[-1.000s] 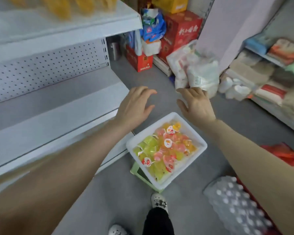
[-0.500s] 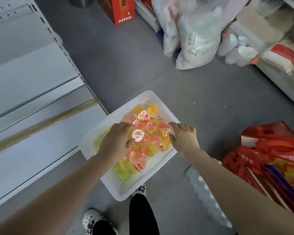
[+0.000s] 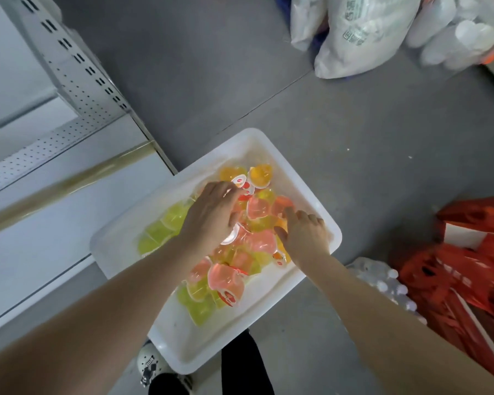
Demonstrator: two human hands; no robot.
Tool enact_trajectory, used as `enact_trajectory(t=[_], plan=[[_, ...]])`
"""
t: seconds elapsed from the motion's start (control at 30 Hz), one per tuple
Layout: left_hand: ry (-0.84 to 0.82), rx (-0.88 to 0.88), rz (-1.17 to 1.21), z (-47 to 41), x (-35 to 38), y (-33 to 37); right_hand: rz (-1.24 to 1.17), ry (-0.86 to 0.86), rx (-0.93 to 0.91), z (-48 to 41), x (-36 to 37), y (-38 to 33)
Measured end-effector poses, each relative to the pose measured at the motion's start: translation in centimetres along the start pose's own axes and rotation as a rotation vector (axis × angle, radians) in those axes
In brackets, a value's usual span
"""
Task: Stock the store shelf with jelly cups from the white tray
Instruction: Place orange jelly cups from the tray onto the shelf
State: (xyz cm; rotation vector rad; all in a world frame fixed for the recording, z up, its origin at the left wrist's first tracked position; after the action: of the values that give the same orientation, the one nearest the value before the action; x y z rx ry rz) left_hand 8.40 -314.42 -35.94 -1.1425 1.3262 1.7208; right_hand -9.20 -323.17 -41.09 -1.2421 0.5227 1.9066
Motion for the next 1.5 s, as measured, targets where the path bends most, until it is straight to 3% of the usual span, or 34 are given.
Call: enact_trajectory(t=[0.17, 0.43, 0.8, 1.1, 1.5], plan=[[0.035, 0.023, -0.004, -5.8, 1.2, 0.5, -0.067, -0.006, -0.007, -0.4, 0.0, 0.2], [-0.122, -0.088, 0.017, -10.4, 3.8, 0.5, -0.243, 0.098, -0.017, -0.3, 0.2, 0.4], [0.064, -0.077, 0.211, -4.5, -4.3, -0.4, -0.071, -0.069, 0.042, 1.7, -3.9, -0.9], [0.037, -0.178, 0.252, 6.0, -13.6, -2.2, -0.012, 0.155, -0.064, 7.5, -11.8, -6.8], [0.180, -0.131, 0.281, 21.9, -29.0, -3.9, -0.051, 0.553, -0.270, 18.9, -25.2, -19.4]])
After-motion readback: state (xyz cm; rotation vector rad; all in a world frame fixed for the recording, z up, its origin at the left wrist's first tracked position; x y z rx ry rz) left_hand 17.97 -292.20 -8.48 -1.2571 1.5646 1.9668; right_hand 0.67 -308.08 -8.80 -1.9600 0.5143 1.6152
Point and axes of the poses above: each hand's wrist, its own z-axis away from the middle knuckle, its own x-axis out of the palm, y = z × x, the point moved 6 cm from there along -z, towards the middle knuckle
